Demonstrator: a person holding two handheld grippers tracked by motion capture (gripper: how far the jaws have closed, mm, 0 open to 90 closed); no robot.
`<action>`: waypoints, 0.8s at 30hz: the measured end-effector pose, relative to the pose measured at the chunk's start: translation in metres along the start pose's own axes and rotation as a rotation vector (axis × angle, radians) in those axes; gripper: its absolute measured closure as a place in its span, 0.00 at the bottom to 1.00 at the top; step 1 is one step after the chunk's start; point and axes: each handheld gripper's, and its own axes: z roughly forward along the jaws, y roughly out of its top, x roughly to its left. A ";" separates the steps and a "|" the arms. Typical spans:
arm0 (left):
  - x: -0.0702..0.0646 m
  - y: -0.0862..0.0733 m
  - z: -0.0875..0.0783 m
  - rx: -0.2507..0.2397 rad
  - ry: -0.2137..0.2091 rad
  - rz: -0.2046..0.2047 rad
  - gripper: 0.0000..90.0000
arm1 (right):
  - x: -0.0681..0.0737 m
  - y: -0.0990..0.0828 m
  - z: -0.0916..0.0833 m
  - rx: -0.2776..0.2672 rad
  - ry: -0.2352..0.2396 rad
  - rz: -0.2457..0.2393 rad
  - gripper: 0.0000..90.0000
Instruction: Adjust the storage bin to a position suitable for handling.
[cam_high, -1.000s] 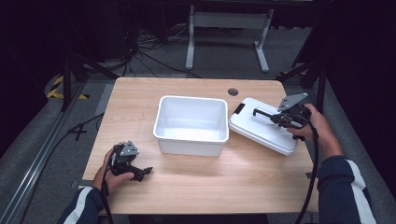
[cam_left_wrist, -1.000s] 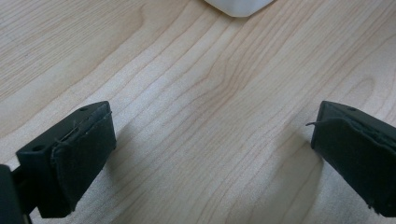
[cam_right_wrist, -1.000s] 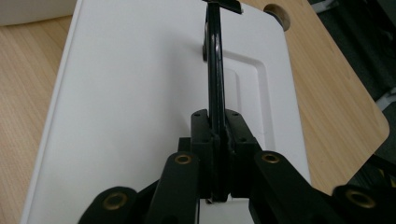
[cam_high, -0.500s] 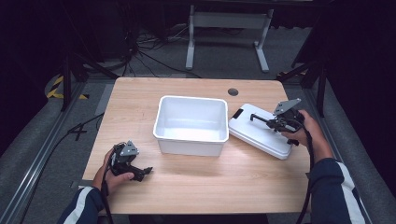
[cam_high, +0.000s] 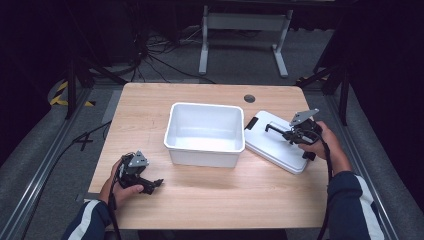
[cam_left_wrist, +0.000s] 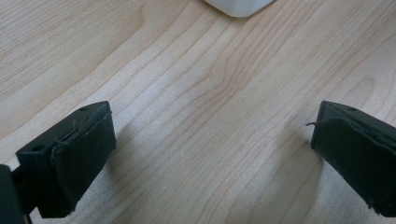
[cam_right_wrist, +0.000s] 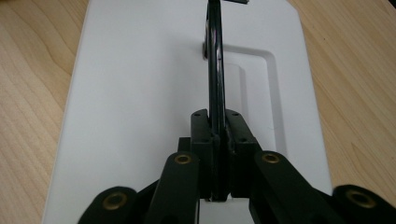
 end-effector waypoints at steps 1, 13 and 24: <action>0.000 0.000 0.000 0.000 0.001 -0.002 0.00 | 0.000 -0.002 0.002 0.004 0.000 0.001 0.94; 0.000 0.000 0.000 0.000 -0.004 -0.002 0.00 | -0.001 -0.004 0.004 -0.002 0.002 0.021 0.93; 0.000 0.000 0.000 0.000 -0.005 0.000 0.00 | 0.003 0.001 -0.008 -0.038 -0.006 0.043 0.79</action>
